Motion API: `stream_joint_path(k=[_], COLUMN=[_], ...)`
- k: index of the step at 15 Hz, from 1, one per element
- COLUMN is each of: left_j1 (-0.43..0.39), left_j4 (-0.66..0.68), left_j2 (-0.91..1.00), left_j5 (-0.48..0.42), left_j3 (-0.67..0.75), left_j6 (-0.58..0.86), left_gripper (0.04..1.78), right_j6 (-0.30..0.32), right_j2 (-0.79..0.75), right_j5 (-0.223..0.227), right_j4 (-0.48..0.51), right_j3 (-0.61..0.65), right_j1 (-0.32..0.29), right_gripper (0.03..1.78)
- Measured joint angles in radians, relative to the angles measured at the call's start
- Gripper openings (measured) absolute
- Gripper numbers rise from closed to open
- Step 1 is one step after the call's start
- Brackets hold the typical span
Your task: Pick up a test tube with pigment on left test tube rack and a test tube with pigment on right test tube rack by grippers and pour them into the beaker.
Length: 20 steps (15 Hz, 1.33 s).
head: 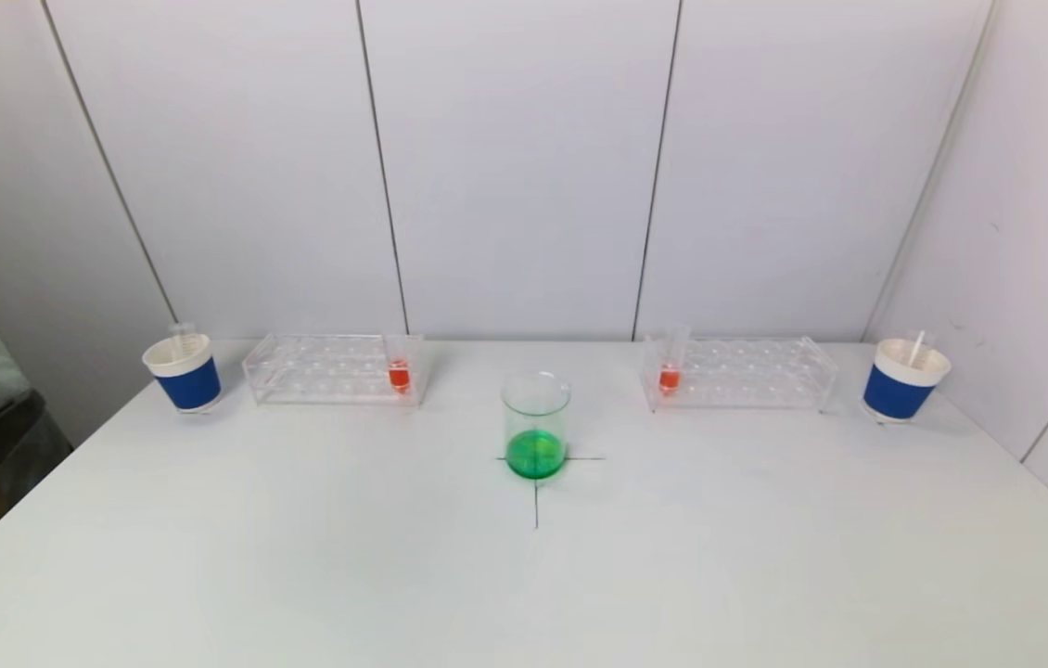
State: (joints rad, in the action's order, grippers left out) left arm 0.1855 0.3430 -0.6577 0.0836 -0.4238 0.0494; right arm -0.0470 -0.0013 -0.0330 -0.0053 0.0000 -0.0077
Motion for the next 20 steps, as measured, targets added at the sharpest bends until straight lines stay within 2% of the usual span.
stream_joint_path(k=[3, 6, 9, 12, 15, 20], left_j1=[0.0, -0.002, -0.003, -0.003, -0.003, -0.011], left_j4=[-0.14, -0.164, -0.164, -0.155, -0.151, -0.148], left_j2=[0.17, 0.263, 0.341, 0.372, 0.381, 0.382], left_j5=[0.124, 0.254, 0.281, 0.269, 0.217, 0.069], left_j3=[0.036, 0.061, 0.101, 0.161, 0.236, 0.369], left_j6=[-0.055, -0.101, -0.151, -0.148, -0.123, -0.113], left_gripper=[1.76, 1.76, 1.76, 1.76, 1.76, 1.76], right_j6=[0.0, 0.0, 0.0, 0.0, 0.0, 0.0], right_j2=[0.0, 0.0, 0.0, 0.0, 0.0, 0.0], right_j5=[0.0, 0.0, 0.0, 0.0, 0.0, 0.0], right_j4=[0.0, 0.0, 0.0, 0.0, 0.0, 0.0], right_j3=[0.0, 0.0, 0.0, 0.0, 0.0, 0.0], right_j1=[0.0, 0.0, 0.0, 0.0, 0.0, 0.0], right_gripper=[1.77, 1.77, 1.77, 1.77, 1.77, 1.77])
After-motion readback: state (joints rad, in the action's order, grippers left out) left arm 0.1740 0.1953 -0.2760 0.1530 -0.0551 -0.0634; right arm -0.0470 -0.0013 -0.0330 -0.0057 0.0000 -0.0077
